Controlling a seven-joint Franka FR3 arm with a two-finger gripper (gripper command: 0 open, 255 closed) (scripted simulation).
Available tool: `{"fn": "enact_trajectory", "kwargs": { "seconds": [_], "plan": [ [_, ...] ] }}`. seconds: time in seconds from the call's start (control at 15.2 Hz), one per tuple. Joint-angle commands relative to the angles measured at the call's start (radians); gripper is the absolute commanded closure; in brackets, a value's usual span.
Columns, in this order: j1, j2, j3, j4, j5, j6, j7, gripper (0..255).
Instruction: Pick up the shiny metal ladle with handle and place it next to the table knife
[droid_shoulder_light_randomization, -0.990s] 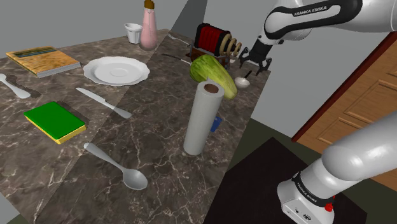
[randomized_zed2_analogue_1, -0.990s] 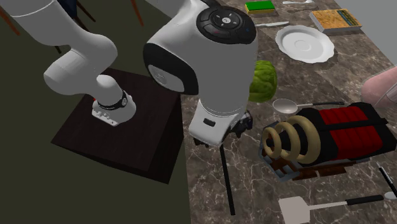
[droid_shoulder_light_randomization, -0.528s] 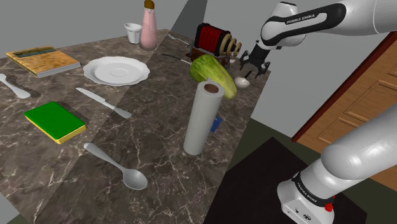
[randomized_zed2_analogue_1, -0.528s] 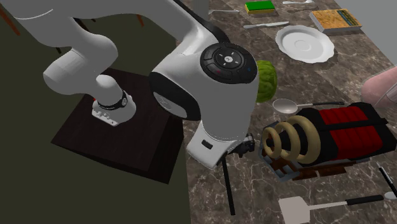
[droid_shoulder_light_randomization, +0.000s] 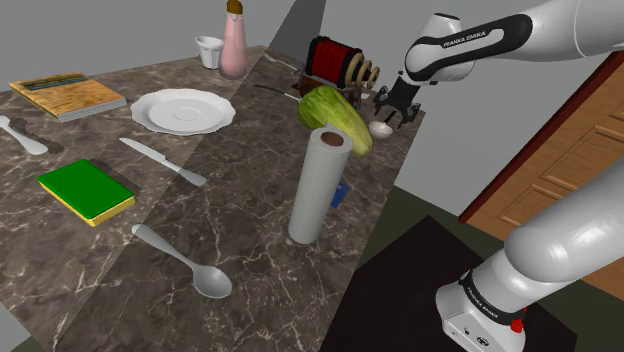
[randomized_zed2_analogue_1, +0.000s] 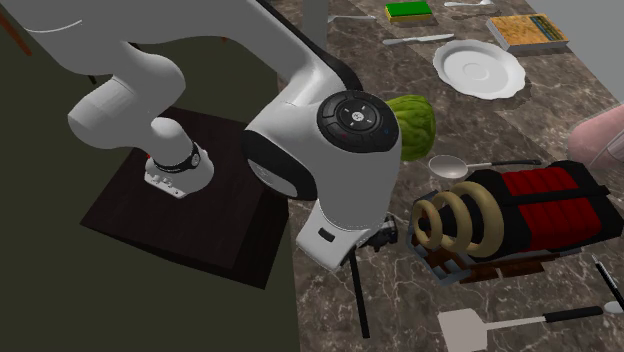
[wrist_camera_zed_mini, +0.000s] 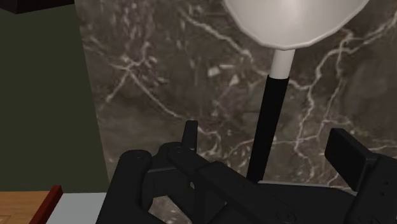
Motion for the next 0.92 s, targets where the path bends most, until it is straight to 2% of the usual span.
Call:
{"fn": "enact_trajectory", "kwargs": {
  "seconds": [0.0, 0.13, 0.2, 0.86],
  "plan": [
    [0.0, 0.0, 0.0, 0.0, 0.0, 0.001, 0.0, 0],
    [0.0, 0.0, 0.0, 0.0, 0.0, 0.001, 0.0, 0],
    [0.0, 0.0, 0.0, 0.0, 0.0, 0.001, 0.0, 255],
    [0.0, -0.006, 0.0, 0.007, 0.0, -0.012, -0.001, 255]
  ]
}}
